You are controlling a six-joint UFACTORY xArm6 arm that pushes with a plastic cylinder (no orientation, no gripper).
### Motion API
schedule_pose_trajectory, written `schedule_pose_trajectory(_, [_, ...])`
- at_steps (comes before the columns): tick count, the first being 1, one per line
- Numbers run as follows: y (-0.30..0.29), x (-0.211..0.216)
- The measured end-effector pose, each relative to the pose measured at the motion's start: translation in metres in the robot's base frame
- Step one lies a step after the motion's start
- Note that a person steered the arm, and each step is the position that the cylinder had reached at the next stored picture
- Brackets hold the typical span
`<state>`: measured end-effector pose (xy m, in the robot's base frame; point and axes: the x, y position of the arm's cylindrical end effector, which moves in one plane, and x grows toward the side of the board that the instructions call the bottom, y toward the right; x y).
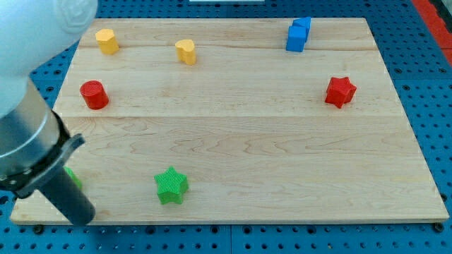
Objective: Move the green circle slightly upwards
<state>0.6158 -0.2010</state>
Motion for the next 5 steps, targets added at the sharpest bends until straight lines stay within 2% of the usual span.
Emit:
schedule_pose_trajectory(2, [-0.039, -0.013])
schedule_pose_trajectory(3, [-0.036, -0.04])
schedule_pose_trajectory(4, [-0.027, -0.021])
schedule_pose_trajectory(5, [0.034, -0.01])
